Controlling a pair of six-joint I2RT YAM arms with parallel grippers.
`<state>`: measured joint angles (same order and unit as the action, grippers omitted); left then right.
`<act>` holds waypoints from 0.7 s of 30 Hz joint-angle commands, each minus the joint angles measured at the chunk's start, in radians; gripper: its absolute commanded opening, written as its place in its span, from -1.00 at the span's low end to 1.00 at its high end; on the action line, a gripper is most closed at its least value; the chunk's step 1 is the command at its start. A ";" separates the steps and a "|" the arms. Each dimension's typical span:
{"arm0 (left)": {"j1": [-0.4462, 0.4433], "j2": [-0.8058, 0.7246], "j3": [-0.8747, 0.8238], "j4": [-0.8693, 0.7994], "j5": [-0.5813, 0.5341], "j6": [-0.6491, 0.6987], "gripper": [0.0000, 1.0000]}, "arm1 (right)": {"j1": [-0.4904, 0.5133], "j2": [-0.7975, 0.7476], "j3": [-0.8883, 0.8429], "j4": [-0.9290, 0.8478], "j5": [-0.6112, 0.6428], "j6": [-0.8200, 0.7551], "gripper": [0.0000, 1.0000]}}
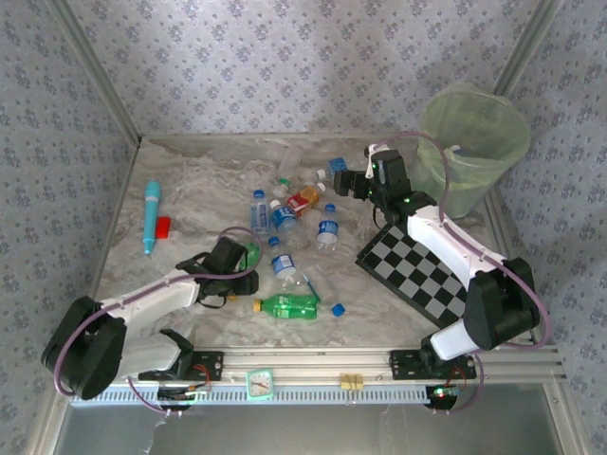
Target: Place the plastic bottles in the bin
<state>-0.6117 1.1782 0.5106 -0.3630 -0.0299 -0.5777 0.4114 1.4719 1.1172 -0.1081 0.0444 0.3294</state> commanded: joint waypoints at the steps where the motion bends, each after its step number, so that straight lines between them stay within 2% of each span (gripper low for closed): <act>1: -0.007 -0.059 0.033 0.040 -0.031 -0.034 -0.08 | 0.004 0.003 0.033 -0.021 -0.012 0.017 1.00; 7: -0.007 -0.121 0.085 0.196 -0.051 -0.080 -0.09 | 0.009 0.020 0.103 -0.067 -0.071 0.047 1.00; 10: -0.007 -0.108 0.112 0.312 -0.058 -0.074 -0.09 | 0.014 0.035 0.134 -0.068 -0.146 0.057 1.00; 15: -0.007 -0.010 0.155 0.529 -0.025 -0.063 -0.09 | 0.043 0.054 0.140 0.004 -0.282 0.086 1.00; 21: -0.008 0.162 0.267 0.739 0.117 -0.057 -0.09 | 0.076 0.062 0.122 0.121 -0.451 0.107 1.00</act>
<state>-0.6117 1.2995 0.7078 0.2043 0.0044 -0.6376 0.4778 1.5246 1.2312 -0.0727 -0.2790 0.4088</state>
